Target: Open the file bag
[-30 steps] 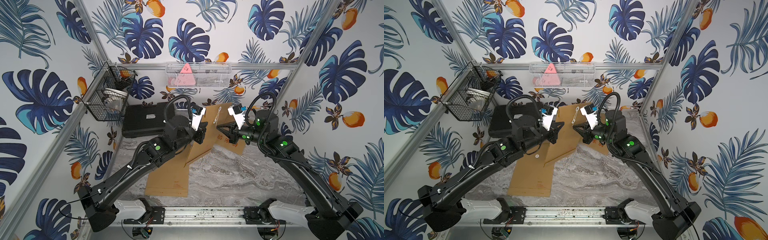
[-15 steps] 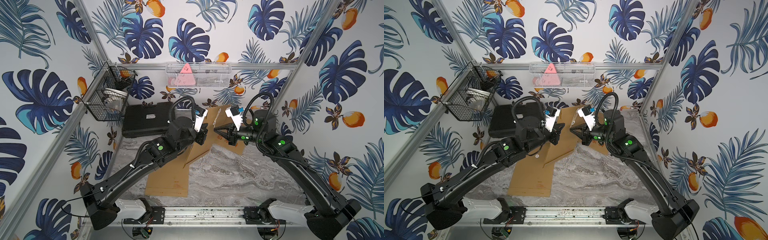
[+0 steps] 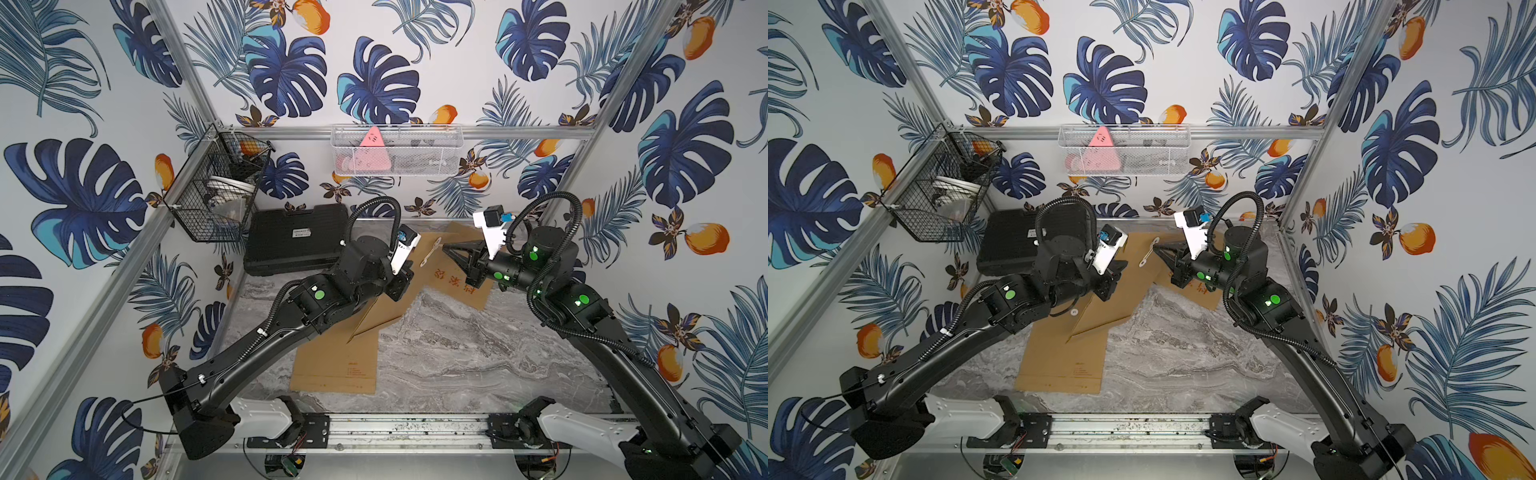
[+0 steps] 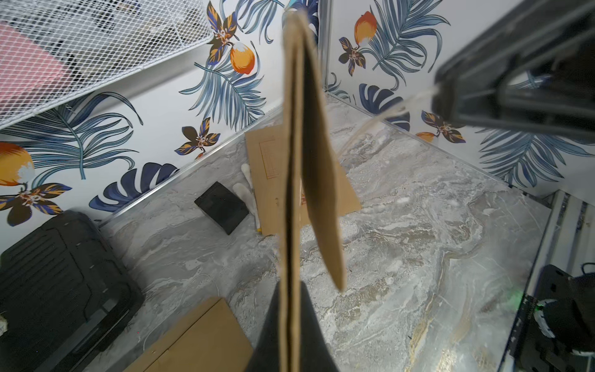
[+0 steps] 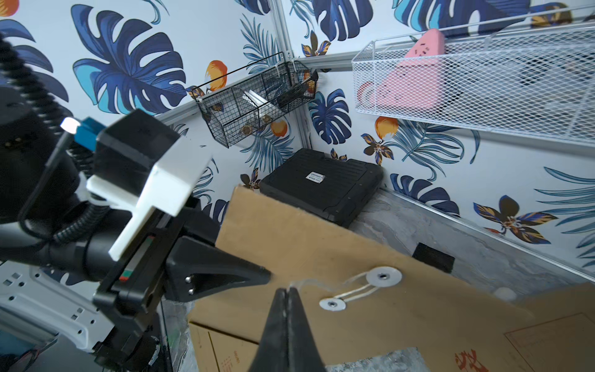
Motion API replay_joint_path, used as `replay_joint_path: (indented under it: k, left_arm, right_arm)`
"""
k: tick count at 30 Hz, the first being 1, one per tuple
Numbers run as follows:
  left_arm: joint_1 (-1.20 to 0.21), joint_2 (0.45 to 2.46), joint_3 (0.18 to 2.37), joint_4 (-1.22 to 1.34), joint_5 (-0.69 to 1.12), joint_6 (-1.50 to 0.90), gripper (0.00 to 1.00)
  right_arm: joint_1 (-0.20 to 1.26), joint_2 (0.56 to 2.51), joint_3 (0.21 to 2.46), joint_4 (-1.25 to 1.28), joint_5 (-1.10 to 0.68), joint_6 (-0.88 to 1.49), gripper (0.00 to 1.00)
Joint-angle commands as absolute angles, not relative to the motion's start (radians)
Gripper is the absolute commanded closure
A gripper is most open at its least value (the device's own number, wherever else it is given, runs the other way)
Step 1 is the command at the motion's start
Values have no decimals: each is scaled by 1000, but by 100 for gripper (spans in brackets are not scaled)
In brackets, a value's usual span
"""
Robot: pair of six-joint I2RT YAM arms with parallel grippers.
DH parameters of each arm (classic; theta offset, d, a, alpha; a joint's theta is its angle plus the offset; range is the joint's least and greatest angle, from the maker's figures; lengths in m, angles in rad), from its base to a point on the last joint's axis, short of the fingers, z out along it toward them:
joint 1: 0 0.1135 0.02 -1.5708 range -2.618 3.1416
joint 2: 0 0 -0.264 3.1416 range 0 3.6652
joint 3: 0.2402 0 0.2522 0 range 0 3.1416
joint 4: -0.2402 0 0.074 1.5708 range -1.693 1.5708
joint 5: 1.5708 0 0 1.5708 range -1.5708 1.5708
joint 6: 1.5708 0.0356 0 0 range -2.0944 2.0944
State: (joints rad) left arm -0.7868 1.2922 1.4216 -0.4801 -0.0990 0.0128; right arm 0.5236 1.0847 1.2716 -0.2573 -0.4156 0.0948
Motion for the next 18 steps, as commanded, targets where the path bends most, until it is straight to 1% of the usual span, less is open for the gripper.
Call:
replay_joint_path:
  k: [1,10,14,18]
  left_arm:
    - [-788,1285,1437,-511,-51,59,100]
    - [-787,1248,1412,-516,10,97,100]
    - [-788,1241,1414,-537,31,121,100]
    - [-787,1242,1423,-566,47,144,100]
  right_arm:
    - [525,1067,1264,-212,-316,119,100]
    - [523,1030,1246,-254,-66,150,100]
    - [523,1019,1240,-259,-12,161,100]
    - [523,1010,1236,-255,3,166,100]
